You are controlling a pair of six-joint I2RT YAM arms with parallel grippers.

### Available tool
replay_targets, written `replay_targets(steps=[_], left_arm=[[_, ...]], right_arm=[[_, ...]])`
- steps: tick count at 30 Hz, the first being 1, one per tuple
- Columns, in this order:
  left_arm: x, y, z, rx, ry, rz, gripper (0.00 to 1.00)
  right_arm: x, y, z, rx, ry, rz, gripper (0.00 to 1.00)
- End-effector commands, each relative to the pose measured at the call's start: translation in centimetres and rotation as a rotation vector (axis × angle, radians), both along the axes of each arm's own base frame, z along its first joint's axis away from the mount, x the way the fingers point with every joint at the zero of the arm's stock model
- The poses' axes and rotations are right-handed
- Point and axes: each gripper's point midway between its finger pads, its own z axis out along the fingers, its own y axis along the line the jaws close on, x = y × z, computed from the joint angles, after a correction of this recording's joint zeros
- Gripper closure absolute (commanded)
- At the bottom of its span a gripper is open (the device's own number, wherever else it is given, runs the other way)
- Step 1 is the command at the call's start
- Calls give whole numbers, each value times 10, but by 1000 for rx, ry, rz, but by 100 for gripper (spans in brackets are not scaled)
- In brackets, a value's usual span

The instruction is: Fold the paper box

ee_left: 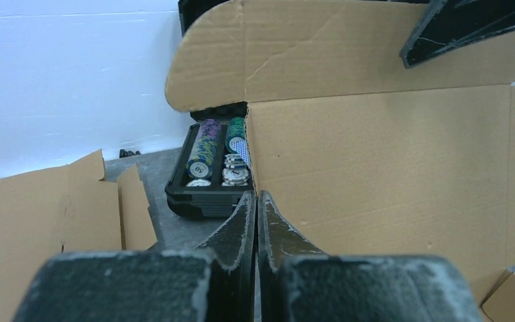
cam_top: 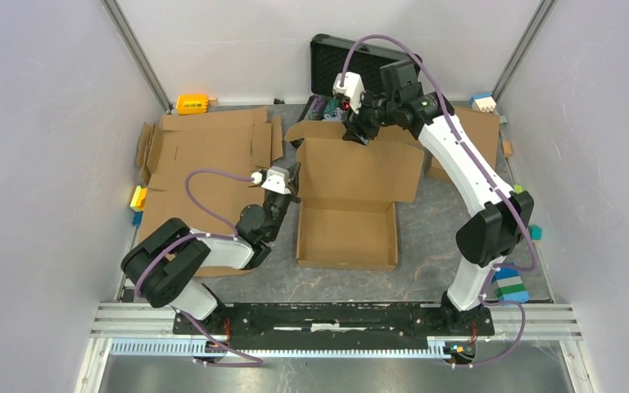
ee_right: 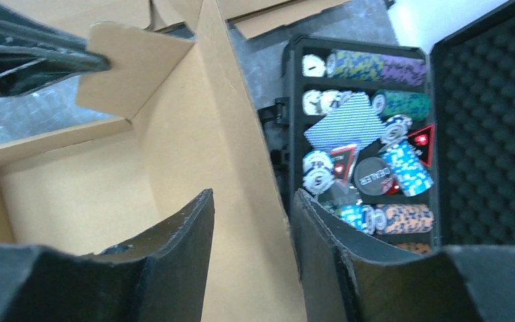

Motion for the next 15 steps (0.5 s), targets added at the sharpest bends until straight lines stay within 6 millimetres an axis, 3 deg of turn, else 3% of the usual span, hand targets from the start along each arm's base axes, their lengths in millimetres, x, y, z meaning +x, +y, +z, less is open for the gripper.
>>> replay_targets(steps=[1,4,7,15], left_arm=[[-5,3,16,-30,-31,-1,93],[-8,7,17,-50,-11,7,81],[-13,7,16,-59,22,-10,76],[-32,1,2,-34,145,-97,66]], right_arm=[[-33,7,27,22,-67,54,51],[-46,10,34,4,-127,60,58],[-54,12,41,-2,-174,54,76],[-77,10,52,18,-243,53,92]])
